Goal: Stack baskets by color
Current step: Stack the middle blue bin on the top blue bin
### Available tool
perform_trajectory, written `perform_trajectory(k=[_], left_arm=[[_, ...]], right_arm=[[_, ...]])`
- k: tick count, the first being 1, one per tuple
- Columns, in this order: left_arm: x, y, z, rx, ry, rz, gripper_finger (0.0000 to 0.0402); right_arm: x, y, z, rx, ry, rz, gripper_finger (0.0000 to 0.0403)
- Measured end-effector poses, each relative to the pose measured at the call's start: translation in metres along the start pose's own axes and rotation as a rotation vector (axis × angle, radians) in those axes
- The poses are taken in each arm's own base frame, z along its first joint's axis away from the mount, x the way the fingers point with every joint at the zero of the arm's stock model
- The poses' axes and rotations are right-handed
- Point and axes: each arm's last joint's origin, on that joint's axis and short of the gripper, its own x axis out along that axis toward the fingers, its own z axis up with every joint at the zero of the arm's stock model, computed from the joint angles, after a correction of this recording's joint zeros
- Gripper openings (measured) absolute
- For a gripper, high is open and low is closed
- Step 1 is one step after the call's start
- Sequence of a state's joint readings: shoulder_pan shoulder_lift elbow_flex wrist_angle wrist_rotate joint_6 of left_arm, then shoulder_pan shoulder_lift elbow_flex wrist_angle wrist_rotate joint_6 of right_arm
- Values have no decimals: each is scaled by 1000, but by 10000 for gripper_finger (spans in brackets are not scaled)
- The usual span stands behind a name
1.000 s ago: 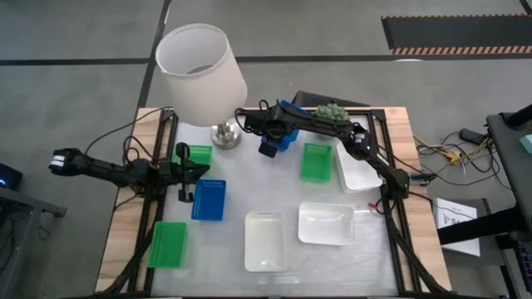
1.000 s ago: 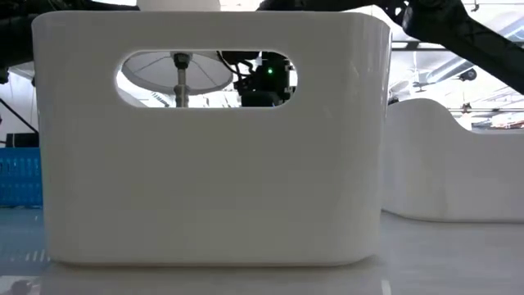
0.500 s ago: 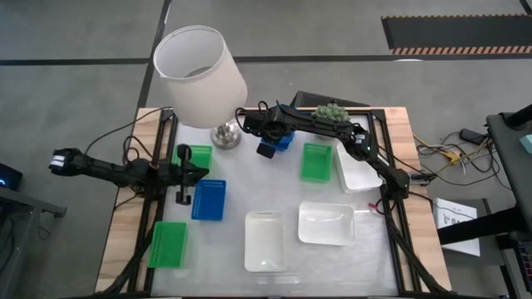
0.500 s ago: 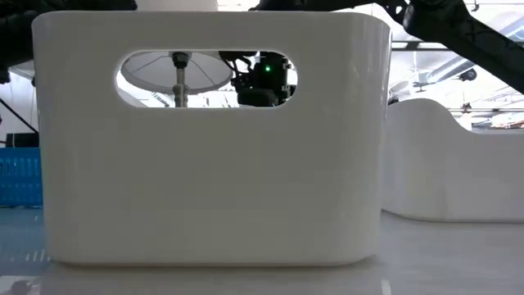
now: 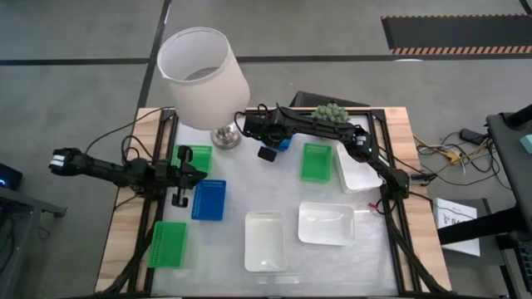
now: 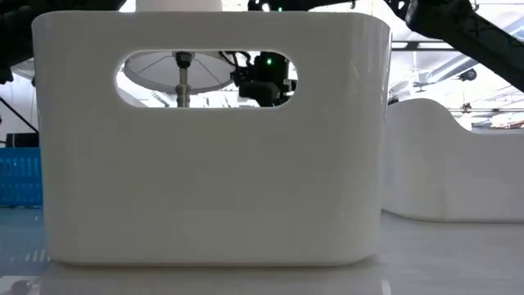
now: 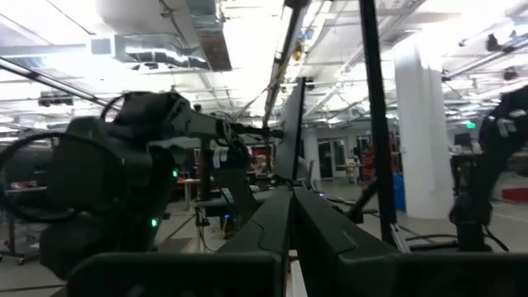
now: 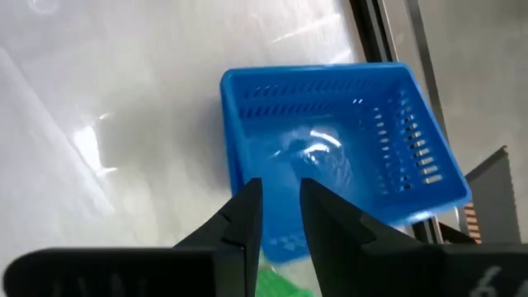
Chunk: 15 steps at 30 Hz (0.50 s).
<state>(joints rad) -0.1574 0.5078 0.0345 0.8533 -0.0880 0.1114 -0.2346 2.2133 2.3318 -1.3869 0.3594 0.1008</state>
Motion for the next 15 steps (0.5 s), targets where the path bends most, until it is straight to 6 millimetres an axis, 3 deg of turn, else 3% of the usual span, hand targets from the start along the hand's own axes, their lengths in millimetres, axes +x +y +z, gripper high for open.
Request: perform_trajectory(k=[9,15], left_arm=[[1,-1,-2,0,14,-12,2],[1,-1,-2,-1,15,-14,1]], right_arm=[[-43,28,-17,-86,-37,15,75],[-65,49,-47,-122,-61,18,62]])
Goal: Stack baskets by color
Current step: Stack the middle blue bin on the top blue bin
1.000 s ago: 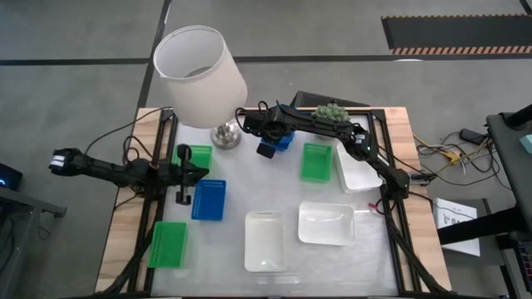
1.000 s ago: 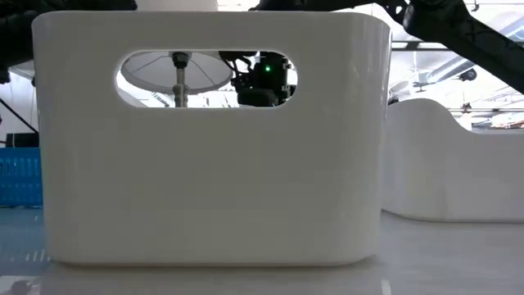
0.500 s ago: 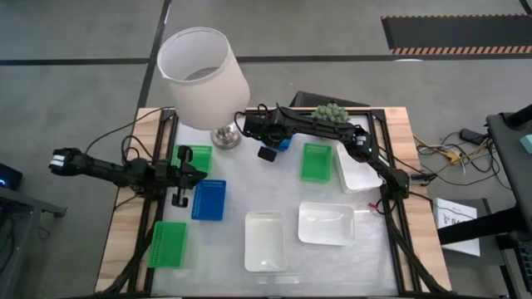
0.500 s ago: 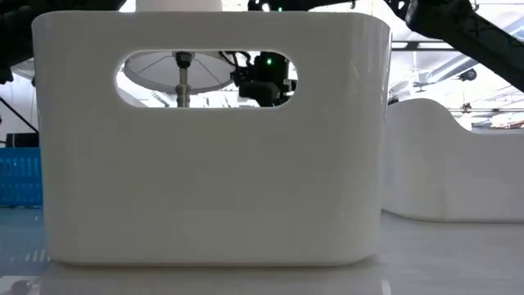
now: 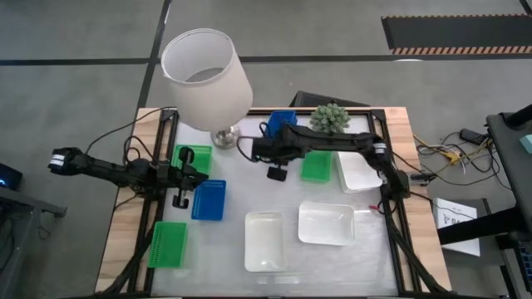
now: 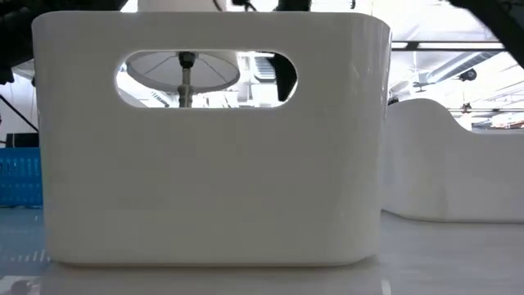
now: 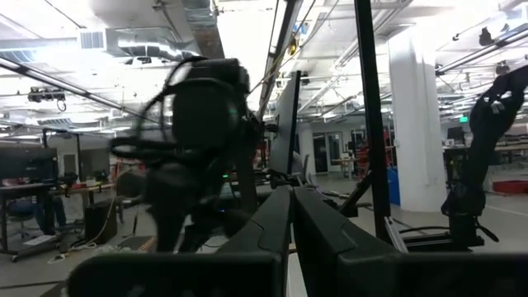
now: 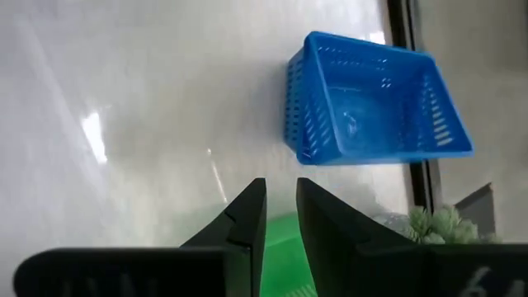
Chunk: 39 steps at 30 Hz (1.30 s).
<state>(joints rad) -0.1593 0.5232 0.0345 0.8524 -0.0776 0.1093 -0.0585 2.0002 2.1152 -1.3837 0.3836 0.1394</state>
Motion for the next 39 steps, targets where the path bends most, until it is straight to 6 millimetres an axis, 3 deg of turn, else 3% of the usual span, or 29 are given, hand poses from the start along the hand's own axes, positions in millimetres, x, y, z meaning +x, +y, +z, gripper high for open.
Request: perform_trajectory(k=[5,12,18,24,28,34,39], left_arm=[[0,0,0,-2,-3,0,1],[15,0,5,-23,14,1,1],[54,-3,7,-45,107,-3,1],[95,-7,-15,-109,312,78,1],[121,-9,-33,-99,512,136,1],[172,-11,-30,-14,652,152,1],[201,-9,-25,106,832,225,1]], right_arm=[[-10,11,-32,21,-125,-5,56],[-3,16,-85,65,-365,46,56],[1,9,-131,62,-598,84,56],[-8,2,-170,-34,-876,233,56],[-16,-5,-192,-79,-1018,244,56],[-27,-13,-222,-195,-1222,281,56],[-34,-19,-242,-229,-1331,305,56]])
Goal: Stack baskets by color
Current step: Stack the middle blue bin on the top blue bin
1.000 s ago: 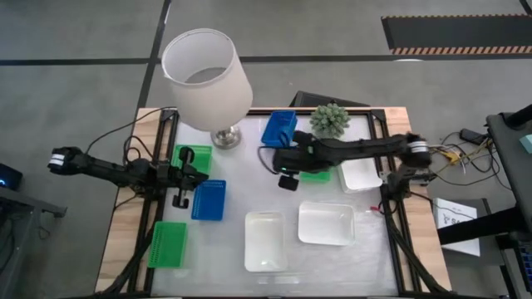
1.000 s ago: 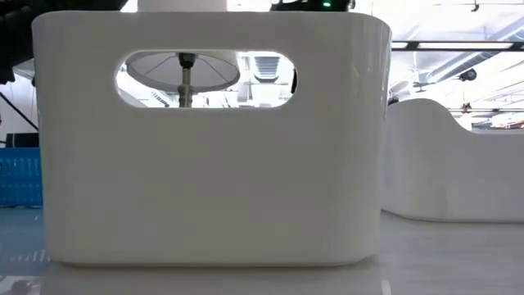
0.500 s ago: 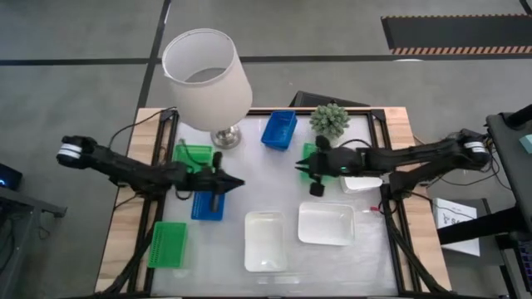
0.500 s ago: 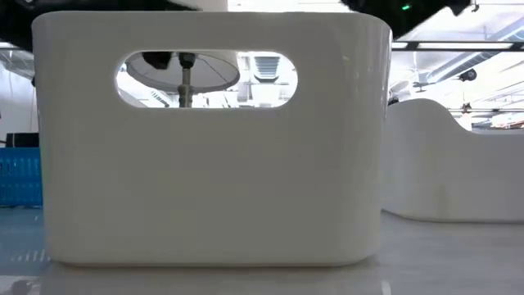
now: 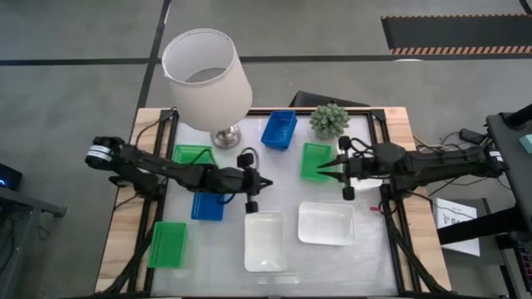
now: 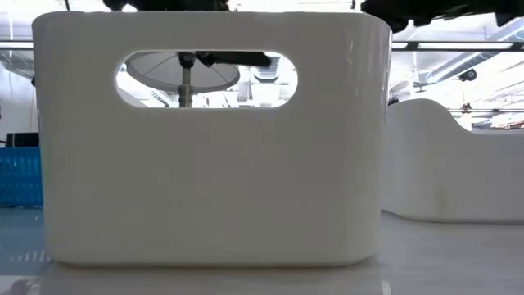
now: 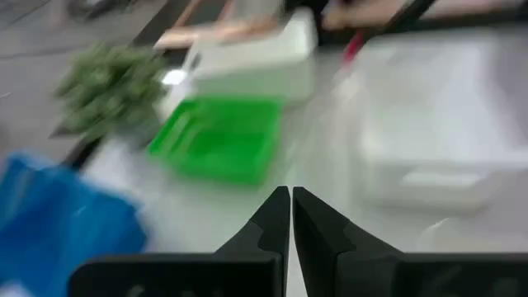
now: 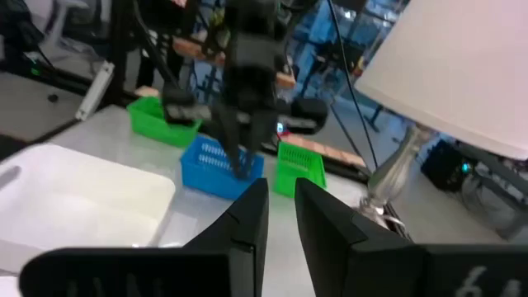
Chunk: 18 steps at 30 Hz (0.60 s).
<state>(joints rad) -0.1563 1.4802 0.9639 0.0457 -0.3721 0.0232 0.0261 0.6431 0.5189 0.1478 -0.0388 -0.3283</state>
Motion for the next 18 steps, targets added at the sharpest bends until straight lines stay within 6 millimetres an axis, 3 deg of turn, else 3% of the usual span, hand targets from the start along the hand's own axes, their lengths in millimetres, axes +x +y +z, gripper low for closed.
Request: perform_trajectory(k=[6,10,18], left_arm=[[20,15,10,162,122,114,1],[38,35,3,210,183,164,8],[69,60,-11,277,217,321,108]], right_arm=[[-18,2,-1,-1,-62,-5,56],[-24,2,0,0,-70,-4,56],[-24,2,0,-8,-73,-2,56]])
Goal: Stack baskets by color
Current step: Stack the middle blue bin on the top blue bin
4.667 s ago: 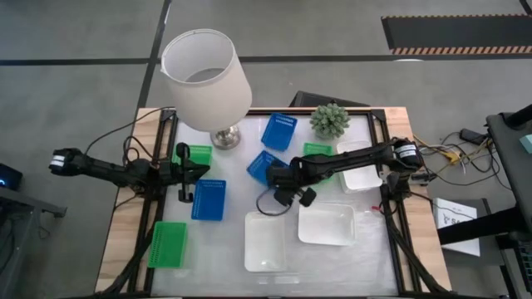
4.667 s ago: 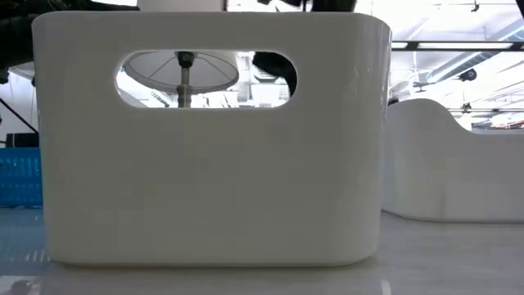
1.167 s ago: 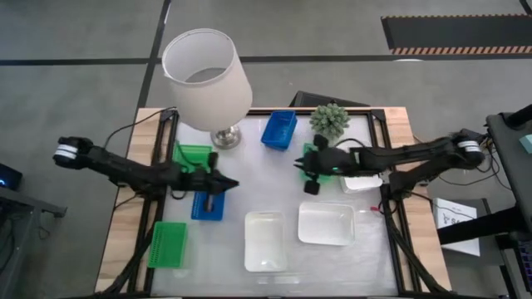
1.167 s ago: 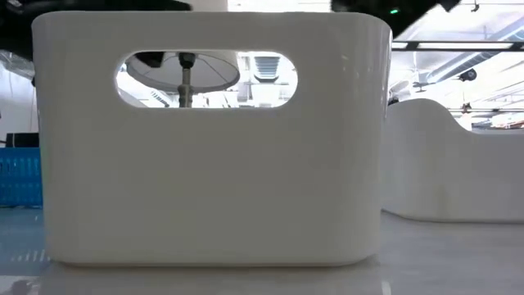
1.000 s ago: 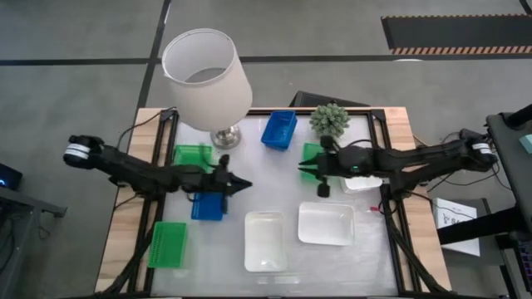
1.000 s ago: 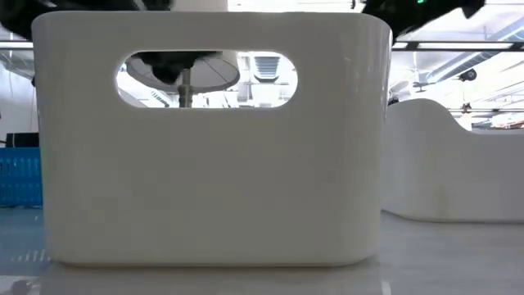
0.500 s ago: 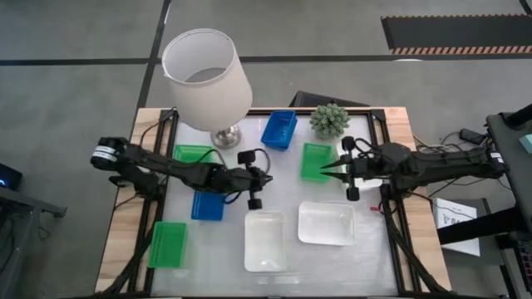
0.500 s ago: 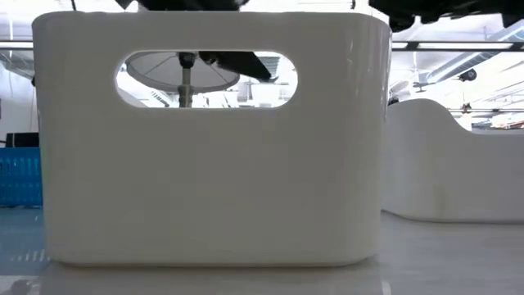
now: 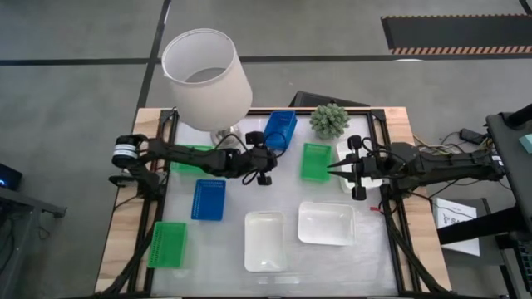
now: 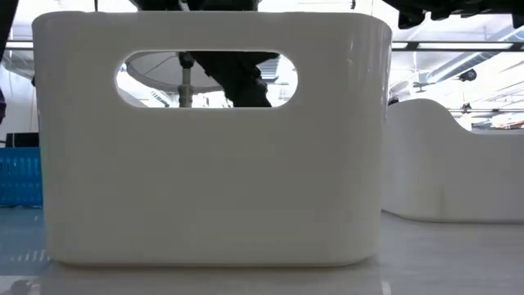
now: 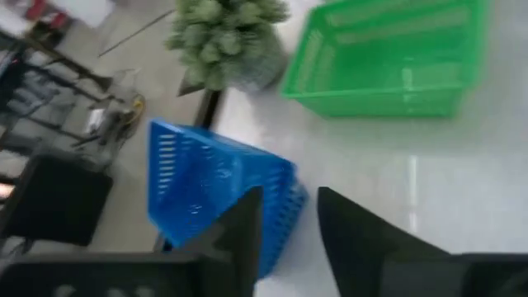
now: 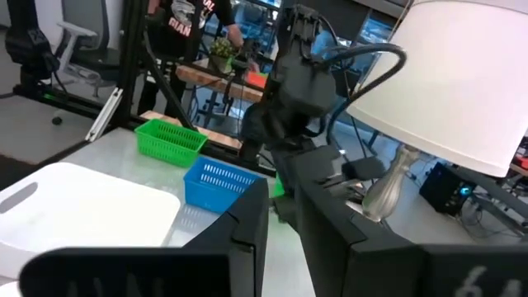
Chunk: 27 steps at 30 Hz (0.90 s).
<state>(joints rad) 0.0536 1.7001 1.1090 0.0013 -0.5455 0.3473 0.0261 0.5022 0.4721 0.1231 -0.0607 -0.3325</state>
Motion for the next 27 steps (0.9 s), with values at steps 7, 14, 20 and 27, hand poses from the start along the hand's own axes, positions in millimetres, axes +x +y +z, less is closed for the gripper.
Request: perform_trajectory(k=[7,14,20,27], left_arm=[[25,6,-11,-58,21,50,185],[44,7,-19,-81,10,13,191],[54,14,-23,-111,-8,32,191],[62,20,-26,-138,-54,-15,191]], right_arm=[[0,1,-2,-4,17,6,56],[0,1,-2,-12,18,6,56],[0,1,-2,-21,19,6,56],[0,0,-2,-27,24,-1,56]])
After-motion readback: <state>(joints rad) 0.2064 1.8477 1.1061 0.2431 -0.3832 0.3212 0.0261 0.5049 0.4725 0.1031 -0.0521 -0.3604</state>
